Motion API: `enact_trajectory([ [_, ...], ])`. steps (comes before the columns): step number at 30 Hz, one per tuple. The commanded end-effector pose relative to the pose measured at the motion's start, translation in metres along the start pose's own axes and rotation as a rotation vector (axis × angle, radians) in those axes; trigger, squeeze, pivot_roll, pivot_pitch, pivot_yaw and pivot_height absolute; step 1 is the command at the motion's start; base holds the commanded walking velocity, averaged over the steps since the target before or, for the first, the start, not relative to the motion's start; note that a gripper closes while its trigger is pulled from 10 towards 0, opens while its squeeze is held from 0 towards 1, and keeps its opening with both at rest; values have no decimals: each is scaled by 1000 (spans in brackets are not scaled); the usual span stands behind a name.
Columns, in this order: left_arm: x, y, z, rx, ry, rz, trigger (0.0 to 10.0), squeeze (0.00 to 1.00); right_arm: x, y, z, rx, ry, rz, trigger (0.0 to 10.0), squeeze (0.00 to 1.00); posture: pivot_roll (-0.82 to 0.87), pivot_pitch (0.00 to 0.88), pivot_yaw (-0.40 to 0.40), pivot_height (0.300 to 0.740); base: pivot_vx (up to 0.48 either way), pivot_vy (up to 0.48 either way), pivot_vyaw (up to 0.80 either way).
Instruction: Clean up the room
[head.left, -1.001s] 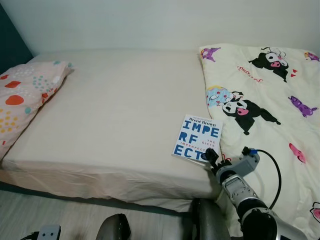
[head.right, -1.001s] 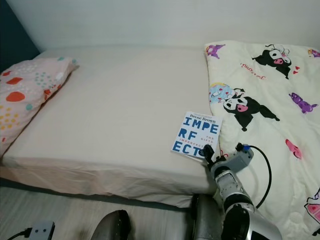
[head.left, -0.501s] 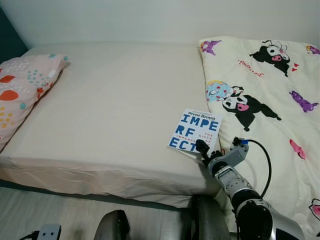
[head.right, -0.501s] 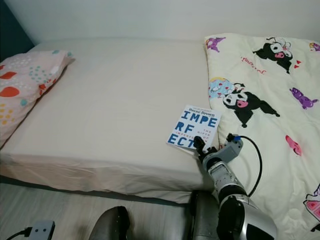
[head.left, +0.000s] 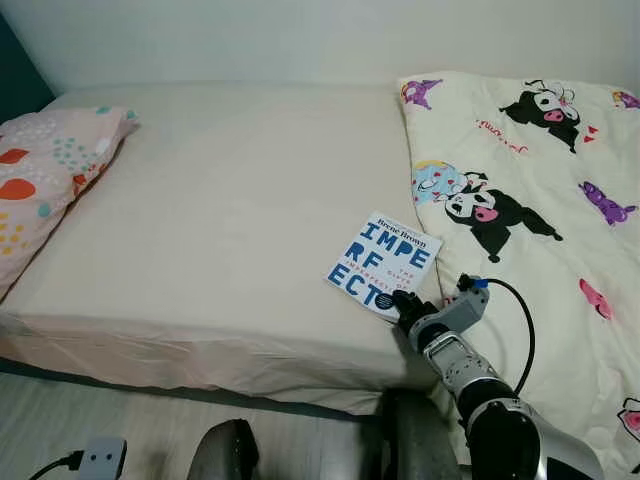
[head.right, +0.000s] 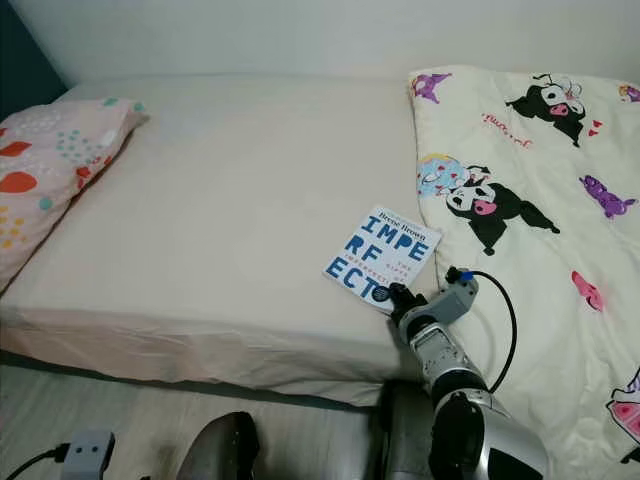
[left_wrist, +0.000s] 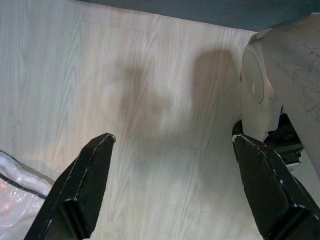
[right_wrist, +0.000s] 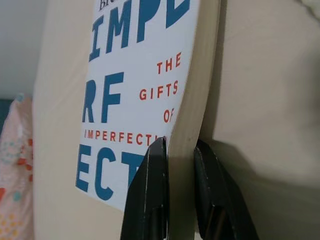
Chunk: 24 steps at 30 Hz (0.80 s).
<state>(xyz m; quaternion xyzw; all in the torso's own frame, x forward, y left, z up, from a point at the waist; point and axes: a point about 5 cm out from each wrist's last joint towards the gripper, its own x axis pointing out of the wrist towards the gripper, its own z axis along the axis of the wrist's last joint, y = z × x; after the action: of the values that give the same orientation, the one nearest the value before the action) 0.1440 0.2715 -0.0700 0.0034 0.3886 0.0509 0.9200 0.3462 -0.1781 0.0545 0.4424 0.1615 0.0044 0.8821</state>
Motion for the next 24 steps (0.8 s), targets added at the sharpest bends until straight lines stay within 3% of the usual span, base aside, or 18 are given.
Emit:
enact_trajectory([
  [1,-2,-2,-11,-6,53,6,10000,0,1,4,-11,31,36,42,0,0,146,197,61,535,0,0,0],
  [5,1,-6,-8,-12,53,6,10000,0,4,16,-4,44,3,136,0,0,137,175,55,535,0,0,0],
  [8,7,-12,1,-29,32,4,10000,0,7,33,-2,29,-11,286,0,0,116,139,45,535,0,0,0],
  [10,7,-12,1,-29,32,4,10000,0,7,33,-2,29,-11,286,0,0,116,139,45,535,0,0,0],
  [13,19,-22,28,-62,-32,2,10000,0,6,62,-7,-51,18,537,0,0,74,86,36,535,0,0,0],
  [15,22,-24,37,-77,-55,5,10000,0,5,69,-13,-105,38,588,0,0,64,73,33,535,0,0,0],
  [16,22,-24,37,-77,-55,5,10000,0,5,69,-13,-105,38,588,0,0,64,73,33,535,0,0,0],
  [18,30,-24,66,-130,-136,19,10000,0,5,72,-35,-266,113,567,0,0,43,41,23,535,0,0,0],
  [21,32,-24,80,-151,-174,24,10000,0,5,69,-43,-311,143,537,0,0,39,37,22,535,0,0,0],
  [24,35,-20,112,-195,-273,36,10000,0,3,58,-52,-333,180,487,0,0,34,21,15,540,0,0,0],
])
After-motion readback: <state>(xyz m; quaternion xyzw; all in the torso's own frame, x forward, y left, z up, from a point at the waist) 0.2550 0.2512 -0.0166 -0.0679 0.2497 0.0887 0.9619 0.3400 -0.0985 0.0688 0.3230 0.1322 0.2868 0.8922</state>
